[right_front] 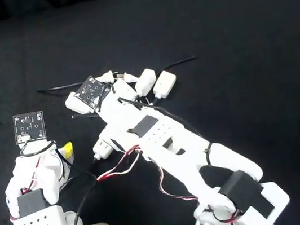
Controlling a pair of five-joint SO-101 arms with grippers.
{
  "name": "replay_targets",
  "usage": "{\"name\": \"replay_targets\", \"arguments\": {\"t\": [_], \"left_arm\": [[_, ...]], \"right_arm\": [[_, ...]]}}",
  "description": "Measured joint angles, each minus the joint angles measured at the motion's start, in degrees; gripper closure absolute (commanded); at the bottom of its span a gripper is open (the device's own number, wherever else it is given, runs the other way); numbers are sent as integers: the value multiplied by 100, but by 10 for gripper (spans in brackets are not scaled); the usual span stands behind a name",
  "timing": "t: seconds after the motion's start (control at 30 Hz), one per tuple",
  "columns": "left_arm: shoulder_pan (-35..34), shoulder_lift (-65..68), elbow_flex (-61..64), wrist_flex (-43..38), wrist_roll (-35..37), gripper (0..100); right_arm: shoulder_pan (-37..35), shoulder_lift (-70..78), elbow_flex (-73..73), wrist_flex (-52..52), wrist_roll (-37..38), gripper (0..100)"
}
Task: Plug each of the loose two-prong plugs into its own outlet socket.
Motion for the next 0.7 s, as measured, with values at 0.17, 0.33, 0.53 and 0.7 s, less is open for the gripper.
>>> {"name": "replay_targets", "arguments": {"t": [0.17, 0.33, 0.53, 0.7], "left_arm": [[0, 0, 0, 0, 0, 729], [0, 0, 0, 0, 0, 729], [0, 0, 0, 0, 0, 729], [0, 0, 0, 0, 0, 729]], "right_arm": [[-202, 9, 0, 0, 0, 986], [-246, 18, 0, 0, 0, 986], [-246, 18, -9, 229, 0, 986], [-246, 211, -18, 123, 0, 986]]}}
